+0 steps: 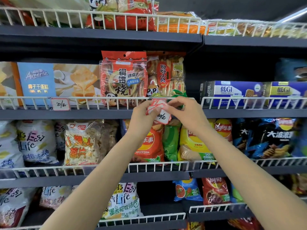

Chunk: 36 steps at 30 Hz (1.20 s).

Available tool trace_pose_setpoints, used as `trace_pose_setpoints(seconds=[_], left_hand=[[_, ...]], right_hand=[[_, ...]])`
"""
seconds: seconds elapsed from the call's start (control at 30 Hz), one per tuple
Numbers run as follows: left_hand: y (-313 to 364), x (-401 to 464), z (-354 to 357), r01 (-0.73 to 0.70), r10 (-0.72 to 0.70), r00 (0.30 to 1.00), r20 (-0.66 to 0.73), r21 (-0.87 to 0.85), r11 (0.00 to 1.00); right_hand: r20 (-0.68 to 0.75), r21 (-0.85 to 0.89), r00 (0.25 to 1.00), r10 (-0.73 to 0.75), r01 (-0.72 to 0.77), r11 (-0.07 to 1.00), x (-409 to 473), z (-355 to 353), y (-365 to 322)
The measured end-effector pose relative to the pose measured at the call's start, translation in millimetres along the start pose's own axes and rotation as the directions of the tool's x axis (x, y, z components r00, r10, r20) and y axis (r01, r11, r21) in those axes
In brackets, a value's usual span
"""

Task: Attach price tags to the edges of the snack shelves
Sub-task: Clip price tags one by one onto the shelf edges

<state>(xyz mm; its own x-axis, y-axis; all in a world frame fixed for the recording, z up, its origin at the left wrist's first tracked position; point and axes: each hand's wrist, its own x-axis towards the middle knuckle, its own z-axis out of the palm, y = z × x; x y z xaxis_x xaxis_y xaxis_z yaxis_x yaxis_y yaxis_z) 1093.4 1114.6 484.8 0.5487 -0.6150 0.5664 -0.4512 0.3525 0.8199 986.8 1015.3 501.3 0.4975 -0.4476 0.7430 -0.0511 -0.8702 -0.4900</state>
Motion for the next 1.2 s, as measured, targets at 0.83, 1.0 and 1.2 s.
trace_pose_setpoints(seconds=[0.83,1.0,1.2], left_hand=[[45,0,345,0.061,-0.058,0.998,0.017,-0.255,0.965],[50,4,351,0.031,-0.049,0.996,-0.081,-0.204,0.978],[41,11,336,0.071,0.039,0.95,-0.309,0.337,0.939]], right_hand=[[0.111,0.089,0.993,0.028,-0.038,0.995,-29,-277,198],[0.139,0.072,0.989,-0.055,0.045,0.996,-19,-283,206],[0.017,0.025,0.999,-0.027,0.026,0.999,-3,-276,216]])
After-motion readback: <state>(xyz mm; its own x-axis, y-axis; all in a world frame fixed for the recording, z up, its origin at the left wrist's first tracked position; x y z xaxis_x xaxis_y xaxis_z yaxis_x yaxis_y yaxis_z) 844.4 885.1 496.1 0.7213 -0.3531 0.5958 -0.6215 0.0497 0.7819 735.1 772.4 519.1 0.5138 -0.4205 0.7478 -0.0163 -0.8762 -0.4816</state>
